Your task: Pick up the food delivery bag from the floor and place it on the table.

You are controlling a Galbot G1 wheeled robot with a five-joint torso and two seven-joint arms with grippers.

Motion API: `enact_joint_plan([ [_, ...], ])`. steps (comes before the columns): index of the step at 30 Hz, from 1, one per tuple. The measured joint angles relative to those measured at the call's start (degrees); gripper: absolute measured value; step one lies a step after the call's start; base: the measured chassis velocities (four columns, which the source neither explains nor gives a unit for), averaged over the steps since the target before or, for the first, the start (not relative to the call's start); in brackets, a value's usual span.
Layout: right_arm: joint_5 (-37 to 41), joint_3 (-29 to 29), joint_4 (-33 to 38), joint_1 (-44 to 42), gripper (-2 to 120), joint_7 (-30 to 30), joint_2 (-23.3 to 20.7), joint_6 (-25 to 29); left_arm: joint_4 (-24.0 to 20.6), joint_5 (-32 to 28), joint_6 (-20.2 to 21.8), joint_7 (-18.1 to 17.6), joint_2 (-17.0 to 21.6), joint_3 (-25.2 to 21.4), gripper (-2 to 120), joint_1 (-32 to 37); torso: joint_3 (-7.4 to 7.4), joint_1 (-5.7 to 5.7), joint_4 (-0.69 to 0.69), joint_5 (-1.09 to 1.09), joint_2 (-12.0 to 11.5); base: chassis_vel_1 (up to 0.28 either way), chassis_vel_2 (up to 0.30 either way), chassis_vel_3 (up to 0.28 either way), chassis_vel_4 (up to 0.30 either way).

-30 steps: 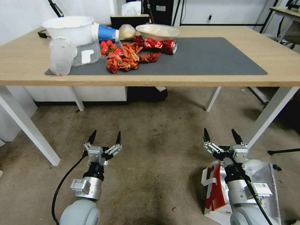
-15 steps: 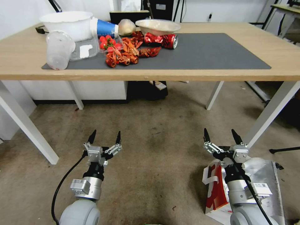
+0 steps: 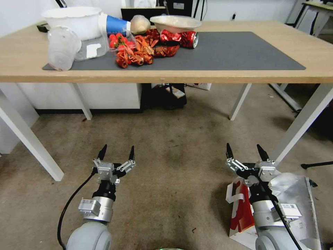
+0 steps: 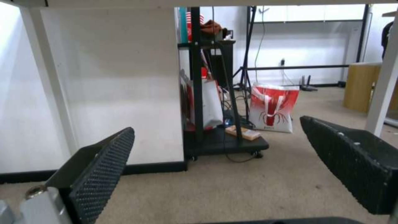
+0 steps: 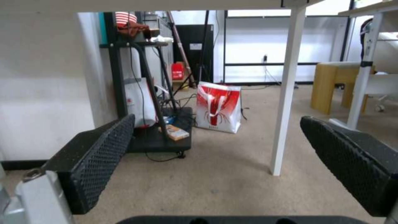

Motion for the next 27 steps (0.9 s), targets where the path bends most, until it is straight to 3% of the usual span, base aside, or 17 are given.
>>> enact_joint_plan([
  [6,0.0,-0.01,-0.01,0.02,100,0.01,-0.01,0.05,0.12,0.0,-0.01,-0.1,0.06,0.01,99,-0.09,-1.16,-0.22,0.0,0.0,-1.51,0.0,0.0,0.0,0.0],
  [18,-0.02,0.03,-0.08,0.03,100,0.04,0.0,0.11,0.22,-0.06,-0.01,-0.17,0.14,0.05,99,-0.19,-1.16,-0.32,0.0,0.0,-2.06,0.0,0.0,0.0,0.0],
  [27,0.74,1.36,0.0,0.47,100,0.39,-0.25,-0.12,1.81,-1.59,-5.05,0.98,0.37,-0.1,100,-1.07,-1.15,-0.3,0.0,0.0,-1.82,0.0,0.0,0.0,0.0],
])
